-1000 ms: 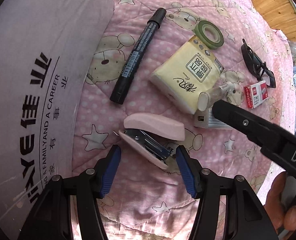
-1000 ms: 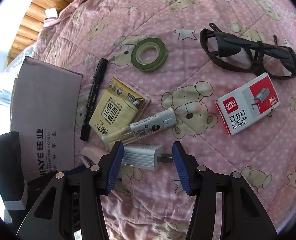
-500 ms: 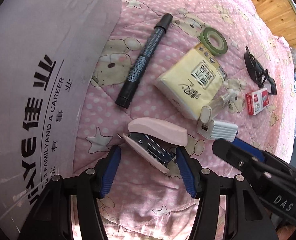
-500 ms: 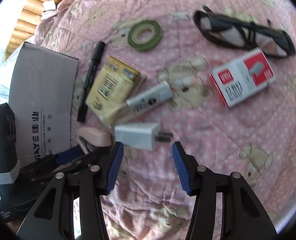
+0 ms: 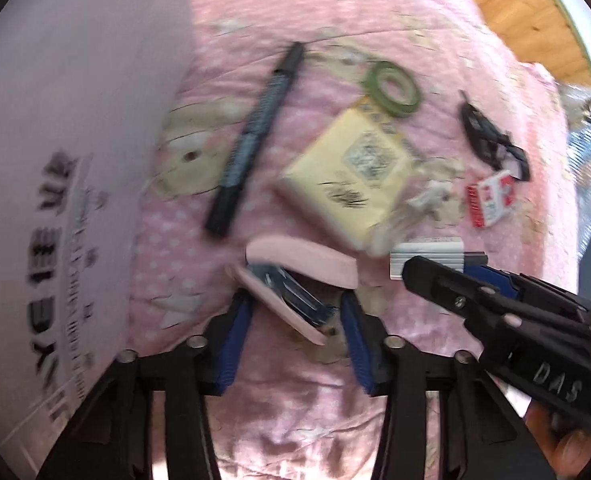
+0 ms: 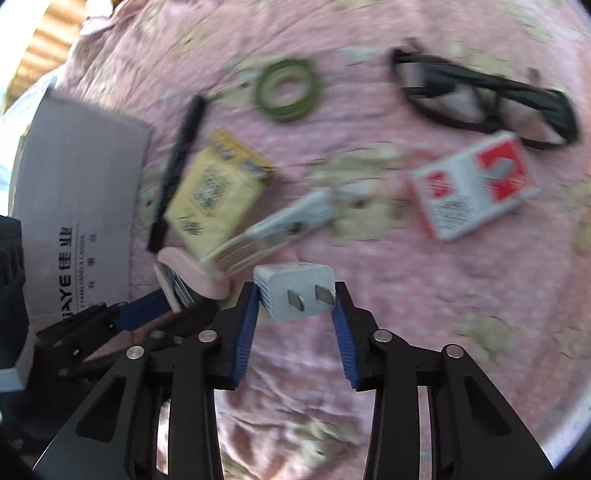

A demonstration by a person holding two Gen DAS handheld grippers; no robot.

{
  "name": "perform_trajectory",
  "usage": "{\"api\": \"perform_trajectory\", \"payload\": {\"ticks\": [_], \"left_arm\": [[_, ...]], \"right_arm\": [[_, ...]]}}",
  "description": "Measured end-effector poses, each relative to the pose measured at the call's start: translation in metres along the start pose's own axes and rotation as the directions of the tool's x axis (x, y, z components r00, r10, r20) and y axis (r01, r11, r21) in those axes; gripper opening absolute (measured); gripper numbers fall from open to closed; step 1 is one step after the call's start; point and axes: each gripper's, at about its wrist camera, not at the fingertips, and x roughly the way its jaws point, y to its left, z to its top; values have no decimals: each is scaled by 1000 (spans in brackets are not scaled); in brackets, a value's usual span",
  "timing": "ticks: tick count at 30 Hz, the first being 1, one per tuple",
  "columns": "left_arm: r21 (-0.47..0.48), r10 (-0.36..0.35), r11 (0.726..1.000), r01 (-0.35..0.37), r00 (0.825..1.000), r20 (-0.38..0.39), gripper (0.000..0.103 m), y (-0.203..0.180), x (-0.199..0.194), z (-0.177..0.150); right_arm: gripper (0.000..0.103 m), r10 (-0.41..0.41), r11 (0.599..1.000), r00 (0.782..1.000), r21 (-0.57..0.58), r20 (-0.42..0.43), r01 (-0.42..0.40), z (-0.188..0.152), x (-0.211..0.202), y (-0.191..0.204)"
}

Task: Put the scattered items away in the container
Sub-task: 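Grasp the white charger with the right gripper while the left gripper approaches the pink stapler, then grasp the pink stapler with the left gripper and lift it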

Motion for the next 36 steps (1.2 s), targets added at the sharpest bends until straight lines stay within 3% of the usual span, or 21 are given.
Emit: {"api": "perform_trajectory", "payload": {"ticks": [2,5,9,13,21,26,27,28,29,36], "left_arm": [[1,-52,999,52,999,16,40,-1,-4,0],[-68,-61,996,61,998,-1,41,9,-5,0],[-114,-70,991,71,998,8,58,13,-9,3],[-94,-11,996,10,1000,-11,65,1,-3,12],[-133,-18,991,14,999,-31,63,8,-10,5],[-81,48,996,-49,999,-14,63,-4,-7,-2],[-67,71,995,-71,997,-10,62,-10,-5,-5],[-58,78,995,-78,997,-3,51,-13,-6,-5],[-52,78,996,-78,997,4,26,-15,-9,-4],[-66,17,998,-14,999,46,21,-17,-36,3]], "right_arm": [[37,-12,999,1000,31,5,12,-1,-6,-16],[37,-8,998,1000,59,0,8,-4,-7,-27],[36,3,998,1000,56,-4,-2,-9,-7,-31],[34,9,999,1000,53,-18,-8,-12,-1,-24],[33,48,997,999,66,-26,-46,-10,5,-27],[32,62,995,997,80,-39,-59,-13,9,-30],[32,68,994,997,86,-41,-64,-13,10,-31],[32,70,994,997,89,-41,-66,-14,10,-31],[32,72,994,997,88,-40,-68,-13,10,-31],[32,84,992,996,95,-14,-82,-11,3,-36]]}}
